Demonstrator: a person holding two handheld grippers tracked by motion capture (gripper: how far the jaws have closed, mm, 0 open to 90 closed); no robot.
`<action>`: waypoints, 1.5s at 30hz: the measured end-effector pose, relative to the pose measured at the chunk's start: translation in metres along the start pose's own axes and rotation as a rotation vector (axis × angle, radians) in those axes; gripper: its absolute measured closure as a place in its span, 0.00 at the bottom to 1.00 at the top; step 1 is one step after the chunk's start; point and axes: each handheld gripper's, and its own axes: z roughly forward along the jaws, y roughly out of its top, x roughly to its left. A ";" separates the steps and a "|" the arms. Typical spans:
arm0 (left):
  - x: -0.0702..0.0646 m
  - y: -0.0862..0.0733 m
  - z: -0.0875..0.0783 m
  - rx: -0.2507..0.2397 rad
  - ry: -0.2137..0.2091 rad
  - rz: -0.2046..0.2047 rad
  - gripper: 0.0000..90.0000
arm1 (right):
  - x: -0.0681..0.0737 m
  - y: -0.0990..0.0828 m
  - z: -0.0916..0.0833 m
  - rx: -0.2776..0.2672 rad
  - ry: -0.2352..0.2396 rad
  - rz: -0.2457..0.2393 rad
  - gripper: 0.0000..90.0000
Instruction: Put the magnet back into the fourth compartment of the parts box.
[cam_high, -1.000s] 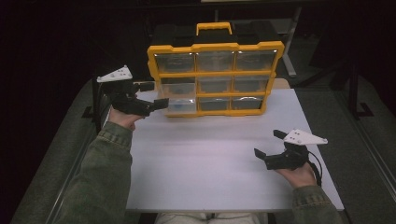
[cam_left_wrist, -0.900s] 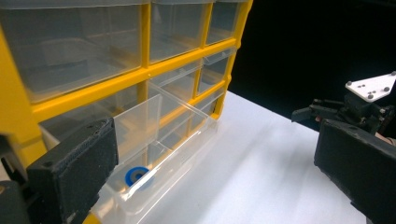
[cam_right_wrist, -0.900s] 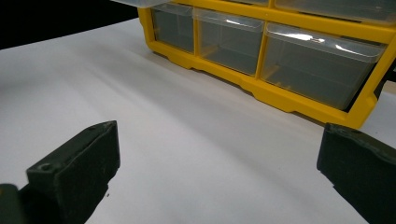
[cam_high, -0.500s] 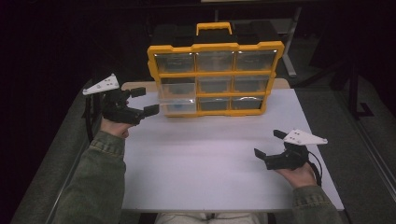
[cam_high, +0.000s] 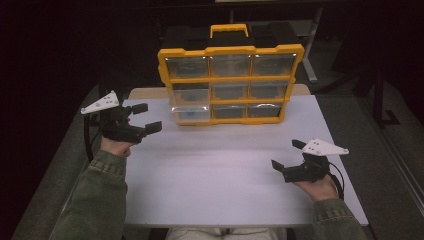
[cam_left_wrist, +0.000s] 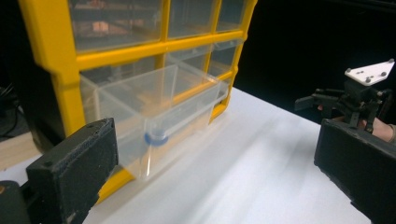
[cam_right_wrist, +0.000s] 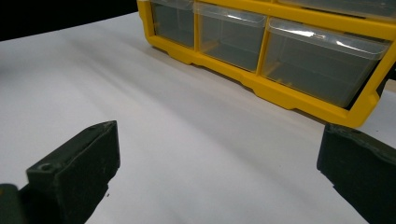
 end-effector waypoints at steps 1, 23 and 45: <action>0.000 -0.002 0.000 0.000 0.005 -0.001 0.00 | 0.000 0.000 0.000 0.001 0.000 -0.001 0.00; 0.003 -0.036 -0.018 -0.024 0.037 -0.012 0.00 | 0.000 0.000 -0.001 -0.009 -0.003 0.003 0.00; -0.003 -0.071 -0.030 -0.045 0.094 -0.024 0.00 | 0.000 0.001 -0.003 -0.014 -0.003 0.008 0.00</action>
